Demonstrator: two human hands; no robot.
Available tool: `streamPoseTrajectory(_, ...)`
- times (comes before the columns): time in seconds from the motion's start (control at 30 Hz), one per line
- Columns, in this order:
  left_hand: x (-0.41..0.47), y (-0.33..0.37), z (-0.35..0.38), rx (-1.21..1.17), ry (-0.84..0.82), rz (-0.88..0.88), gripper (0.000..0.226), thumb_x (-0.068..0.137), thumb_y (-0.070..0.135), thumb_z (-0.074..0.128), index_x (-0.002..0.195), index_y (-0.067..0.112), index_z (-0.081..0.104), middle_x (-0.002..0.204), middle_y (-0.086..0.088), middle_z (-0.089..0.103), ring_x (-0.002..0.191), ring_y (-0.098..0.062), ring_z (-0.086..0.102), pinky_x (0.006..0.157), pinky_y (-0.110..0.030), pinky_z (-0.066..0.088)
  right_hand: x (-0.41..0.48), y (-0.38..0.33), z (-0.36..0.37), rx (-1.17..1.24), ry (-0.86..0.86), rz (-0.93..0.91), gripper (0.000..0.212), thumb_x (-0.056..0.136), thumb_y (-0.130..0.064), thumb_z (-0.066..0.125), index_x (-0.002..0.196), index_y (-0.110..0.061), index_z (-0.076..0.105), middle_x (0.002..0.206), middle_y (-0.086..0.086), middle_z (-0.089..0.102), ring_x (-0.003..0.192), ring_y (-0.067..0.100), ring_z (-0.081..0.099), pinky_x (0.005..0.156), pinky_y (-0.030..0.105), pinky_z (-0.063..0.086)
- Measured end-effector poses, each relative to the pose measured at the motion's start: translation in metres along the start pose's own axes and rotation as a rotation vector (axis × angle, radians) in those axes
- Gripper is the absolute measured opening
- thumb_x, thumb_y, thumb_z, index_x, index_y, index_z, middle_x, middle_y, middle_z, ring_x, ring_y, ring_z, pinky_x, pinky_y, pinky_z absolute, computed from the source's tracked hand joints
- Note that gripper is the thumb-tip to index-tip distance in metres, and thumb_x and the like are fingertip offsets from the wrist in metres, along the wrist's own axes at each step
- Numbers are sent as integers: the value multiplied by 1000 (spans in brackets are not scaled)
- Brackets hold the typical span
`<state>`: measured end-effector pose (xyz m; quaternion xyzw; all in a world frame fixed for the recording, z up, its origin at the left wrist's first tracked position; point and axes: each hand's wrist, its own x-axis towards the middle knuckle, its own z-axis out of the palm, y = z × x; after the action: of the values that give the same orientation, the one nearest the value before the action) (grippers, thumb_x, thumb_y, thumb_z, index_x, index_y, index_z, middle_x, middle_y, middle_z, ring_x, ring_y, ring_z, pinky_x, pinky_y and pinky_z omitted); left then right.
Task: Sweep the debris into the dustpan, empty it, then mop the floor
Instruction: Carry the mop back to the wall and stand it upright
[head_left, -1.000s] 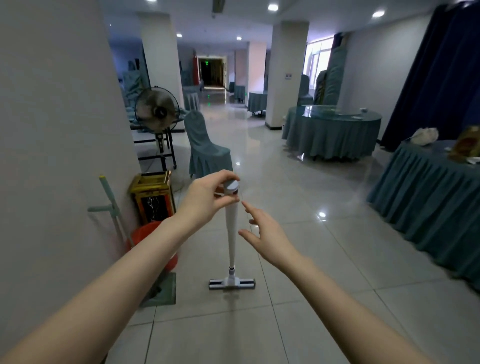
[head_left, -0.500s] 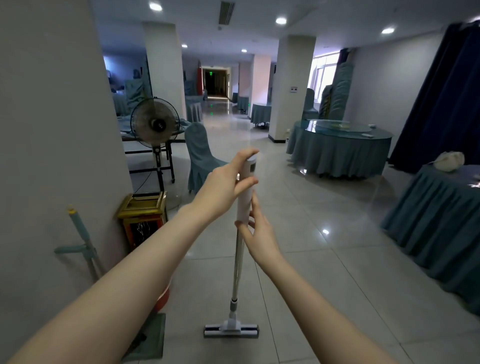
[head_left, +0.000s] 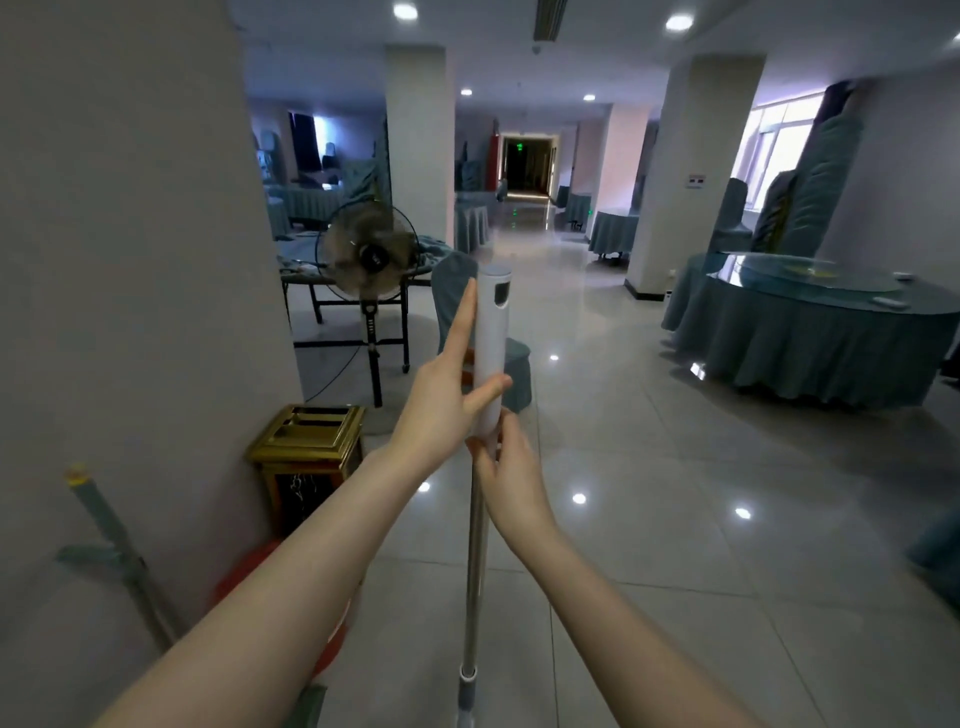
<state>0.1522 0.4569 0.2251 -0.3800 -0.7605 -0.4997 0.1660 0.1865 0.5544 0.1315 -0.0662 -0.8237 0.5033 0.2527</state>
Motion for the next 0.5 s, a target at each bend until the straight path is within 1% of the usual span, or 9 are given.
streamPoseTrajectory(0.03,7,-11,10,6,3,-23,95,90,26,64,147,48,-9,130,-1,57,102,-7,61,91,-32,52,13,10,0,2,-12,8,36,97,-26,54,131,-23,43,113,4,59,97,16,60,82,38,55)
streamPoseTrajectory(0.07,15,-23,20,13,8,-43,93,91,27,63,147,47,-8,132,-1,57,103,-8,61,92,-33,52,25,19,1,14,-28,12,37,97,-26,53,133,-24,42,116,3,59,99,15,61,83,37,55)
streamPoseTrajectory(0.17,37,-63,49,16,2,-81,89,92,27,60,147,48,-6,127,-1,58,102,-7,61,90,-36,54,65,50,5,60,-57,29,45,99,-27,49,141,-32,33,124,-3,57,109,11,58,90,34,53)
streamPoseTrajectory(0.2,46,-76,58,14,-8,-91,89,92,27,60,147,49,-6,125,0,58,100,-5,61,89,-35,55,77,61,8,51,-55,44,46,100,-28,47,142,-33,31,123,-3,57,108,11,59,89,34,53)
streamPoseTrajectory(0.27,66,-101,75,36,-23,-105,88,92,27,60,147,50,-5,121,2,58,97,-2,60,87,-32,55,100,82,13,26,-41,82,39,101,-30,45,138,-32,34,115,-1,59,100,13,61,85,40,55)
streamPoseTrajectory(0.33,86,-125,91,63,-9,-106,88,92,28,60,147,50,-6,124,3,56,99,-2,59,89,-29,54,123,101,18,17,-39,106,31,101,-31,44,131,-31,38,107,1,59,95,14,60,84,44,55)
streamPoseTrajectory(0.37,97,-136,98,67,-4,-106,88,92,28,59,147,49,-6,127,3,55,102,-4,58,90,-28,52,134,109,20,16,-45,116,31,101,-30,44,132,-31,38,108,0,59,96,13,60,86,43,55)
streamPoseTrajectory(0.43,117,-155,110,67,-1,-98,86,93,27,58,148,46,-5,132,4,51,107,-6,54,91,-26,48,155,124,25,18,-61,146,36,101,-28,46,135,-31,35,116,-2,57,104,11,59,92,39,53)
streamPoseTrajectory(0.5,134,-171,119,56,-10,-103,85,93,27,58,149,45,-4,132,8,48,108,-4,51,90,-20,44,171,136,29,25,-78,164,43,100,-25,48,140,-31,32,128,-4,54,115,9,55,100,36,48)
